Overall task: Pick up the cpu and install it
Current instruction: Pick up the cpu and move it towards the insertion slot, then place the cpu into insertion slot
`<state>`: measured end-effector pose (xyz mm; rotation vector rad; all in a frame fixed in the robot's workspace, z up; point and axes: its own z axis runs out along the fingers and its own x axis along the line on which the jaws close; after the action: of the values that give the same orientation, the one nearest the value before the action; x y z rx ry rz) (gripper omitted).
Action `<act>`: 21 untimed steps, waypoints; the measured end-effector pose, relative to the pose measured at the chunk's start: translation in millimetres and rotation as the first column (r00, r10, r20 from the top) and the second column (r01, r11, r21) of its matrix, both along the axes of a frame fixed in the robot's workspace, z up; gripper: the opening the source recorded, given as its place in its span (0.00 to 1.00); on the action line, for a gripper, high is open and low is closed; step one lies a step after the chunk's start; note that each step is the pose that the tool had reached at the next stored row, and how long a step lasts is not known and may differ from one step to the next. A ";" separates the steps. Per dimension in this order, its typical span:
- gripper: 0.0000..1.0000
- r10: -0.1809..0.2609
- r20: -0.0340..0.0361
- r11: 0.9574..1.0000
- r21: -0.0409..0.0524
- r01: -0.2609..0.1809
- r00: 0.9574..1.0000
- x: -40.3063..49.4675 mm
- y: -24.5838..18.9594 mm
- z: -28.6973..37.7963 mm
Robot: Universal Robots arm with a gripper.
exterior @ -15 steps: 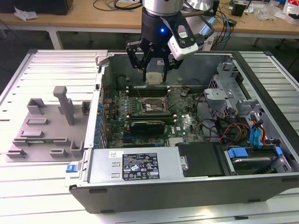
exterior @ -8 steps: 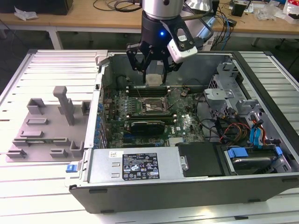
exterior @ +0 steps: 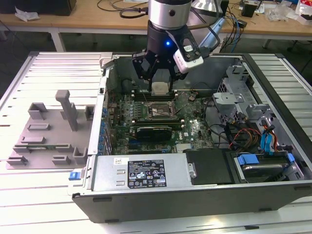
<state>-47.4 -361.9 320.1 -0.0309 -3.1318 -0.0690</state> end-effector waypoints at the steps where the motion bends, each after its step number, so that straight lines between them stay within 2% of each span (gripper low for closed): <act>1: 0.55 0.002 0.000 1.000 0.000 -0.002 1.000 0.0 2.2 -3.1; 4: 0.55 0.009 0.000 1.000 0.000 -0.009 1.000 0.0 9.2 -7.7; 18: 0.55 0.009 0.000 1.000 0.000 -0.009 1.000 0.0 9.2 -8.1; 20: 0.55 -0.005 0.000 1.000 0.000 0.005 1.000 0.0 9.2 -8.1; 21: 0.55 -0.036 0.000 0.999 0.000 0.036 0.999 0.0 9.2 -8.1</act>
<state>-47.4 -352.7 311.9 -0.0866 -3.1315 -0.0693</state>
